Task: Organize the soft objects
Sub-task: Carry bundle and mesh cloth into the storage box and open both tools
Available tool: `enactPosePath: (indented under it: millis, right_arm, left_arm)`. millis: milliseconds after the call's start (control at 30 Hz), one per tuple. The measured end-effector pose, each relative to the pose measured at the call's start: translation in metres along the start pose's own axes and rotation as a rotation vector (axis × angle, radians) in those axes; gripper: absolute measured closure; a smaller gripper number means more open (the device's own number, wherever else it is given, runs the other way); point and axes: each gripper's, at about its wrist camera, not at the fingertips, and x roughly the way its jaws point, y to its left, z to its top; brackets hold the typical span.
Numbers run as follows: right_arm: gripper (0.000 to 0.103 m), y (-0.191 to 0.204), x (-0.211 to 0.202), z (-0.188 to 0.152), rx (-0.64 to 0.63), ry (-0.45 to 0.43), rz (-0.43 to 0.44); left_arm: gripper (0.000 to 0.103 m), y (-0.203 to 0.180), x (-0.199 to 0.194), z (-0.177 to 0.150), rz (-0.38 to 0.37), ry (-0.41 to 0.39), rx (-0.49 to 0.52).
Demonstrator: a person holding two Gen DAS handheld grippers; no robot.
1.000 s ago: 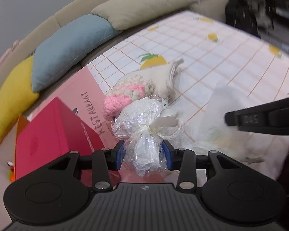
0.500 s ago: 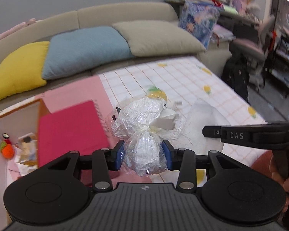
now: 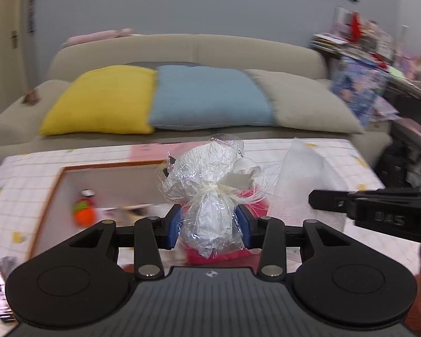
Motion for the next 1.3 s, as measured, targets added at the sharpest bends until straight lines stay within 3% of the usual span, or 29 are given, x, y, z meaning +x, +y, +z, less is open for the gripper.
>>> enactPosePath:
  millis: [133, 333, 667, 967, 1067, 1300]
  right_arm:
    - [0.103, 0.044, 0.026, 0.011, -0.148, 0.015, 0.101]
    - [0.103, 0.087, 0.080, 0.016, -0.271, 0.115, 0.200]
    - [0.103, 0.126, 0.162, 0.009, -0.461, 0.250, 0.243]
    - [0.103, 0.132, 0.220, 0.008, -0.399, 0.372, 0.281]
    - [0.103, 0.135, 0.228, 0.003, -0.410, 0.395, 0.268]
    - [0.096, 0.128, 0.244, -0.006, -0.362, 0.472, 0.257]
  left_arm:
    - [0.056, 0.039, 0.005, -0.001, 0.095, 0.050, -0.033]
    - [0.056, 0.089, 0.025, -0.006, 0.203, 0.139, 0.037]
    - [0.056, 0.112, 0.071, -0.033, 0.262, 0.278, 0.235]
    - [0.051, 0.120, 0.094, -0.043, 0.263, 0.356, 0.279]
    - [0.041, 0.122, 0.095, -0.044, 0.264, 0.362, 0.262]
    - [0.033, 0.121, 0.094, -0.042, 0.242, 0.371, 0.286]
